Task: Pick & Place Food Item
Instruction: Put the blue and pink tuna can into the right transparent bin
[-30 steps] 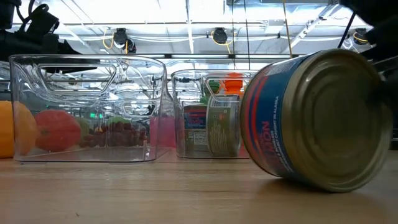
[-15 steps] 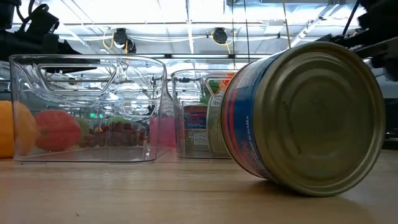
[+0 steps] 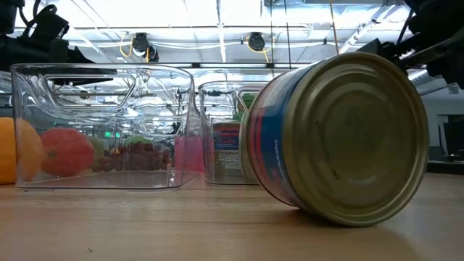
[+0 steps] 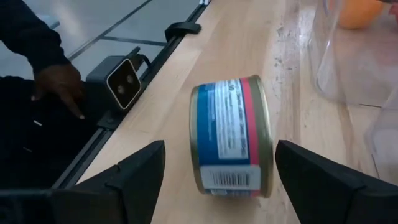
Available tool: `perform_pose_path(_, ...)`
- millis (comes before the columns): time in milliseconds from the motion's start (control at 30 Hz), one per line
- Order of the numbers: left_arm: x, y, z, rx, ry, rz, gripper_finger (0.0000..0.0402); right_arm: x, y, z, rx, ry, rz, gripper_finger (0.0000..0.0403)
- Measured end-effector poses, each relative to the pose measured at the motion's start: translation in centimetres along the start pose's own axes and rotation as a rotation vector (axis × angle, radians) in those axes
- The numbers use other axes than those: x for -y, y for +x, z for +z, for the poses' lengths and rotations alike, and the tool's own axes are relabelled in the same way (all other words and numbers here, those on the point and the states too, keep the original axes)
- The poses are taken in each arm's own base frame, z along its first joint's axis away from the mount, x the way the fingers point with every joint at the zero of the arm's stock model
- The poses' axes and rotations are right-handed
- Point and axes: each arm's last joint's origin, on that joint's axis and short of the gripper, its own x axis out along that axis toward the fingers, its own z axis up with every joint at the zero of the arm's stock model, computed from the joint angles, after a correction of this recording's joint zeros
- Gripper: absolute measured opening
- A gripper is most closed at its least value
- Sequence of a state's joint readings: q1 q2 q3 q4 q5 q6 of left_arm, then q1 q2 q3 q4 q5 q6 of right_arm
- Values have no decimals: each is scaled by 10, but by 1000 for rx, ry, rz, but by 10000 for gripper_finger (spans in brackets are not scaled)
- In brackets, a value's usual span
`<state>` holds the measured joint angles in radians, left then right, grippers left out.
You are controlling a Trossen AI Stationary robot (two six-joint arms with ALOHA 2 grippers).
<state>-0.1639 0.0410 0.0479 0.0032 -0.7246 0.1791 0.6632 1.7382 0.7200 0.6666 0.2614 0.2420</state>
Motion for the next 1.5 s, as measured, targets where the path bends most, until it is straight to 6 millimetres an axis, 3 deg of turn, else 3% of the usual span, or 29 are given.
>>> perform_pose_path(600, 0, 0, 0, 0, 0, 0, 273, 1, 0, -2, -16, -28, -6, 278)
perform_pose_path(667, 0, 0, 0, 0, 0, 0, 273, 0, 0, -2, -25, -14, 10, 261)
perform_pose_path(800, 0, 0, 0, 0, 0, 0, 273, -3, -1, -1, -43, 35, 115, 174)
perform_pose_path(900, 0, 0, 0, 0, 0, 0, 273, -5, -4, 3, -45, 24, 184, 176)
perform_pose_path(1000, 0, 0, 0, 0, 0, 0, 273, -8, -14, 20, 42, -31, 226, 176)
perform_pose_path(1067, 0, 0, 0, 0, 0, 0, 273, -13, -24, 44, 150, -89, 245, 176)
perform_pose_path(1200, 0, 0, 0, 0, 0, 0, 273, -12, -42, 75, 304, -338, 170, 176)
perform_pose_path(1333, 0, 0, -1, -4, 4, -1, 273, 20, -43, 89, 323, -676, -145, 176)
perform_pose_path(1500, 0, 0, 0, -1, 1, 0, 273, 91, -26, 86, 181, -728, -385, 176)
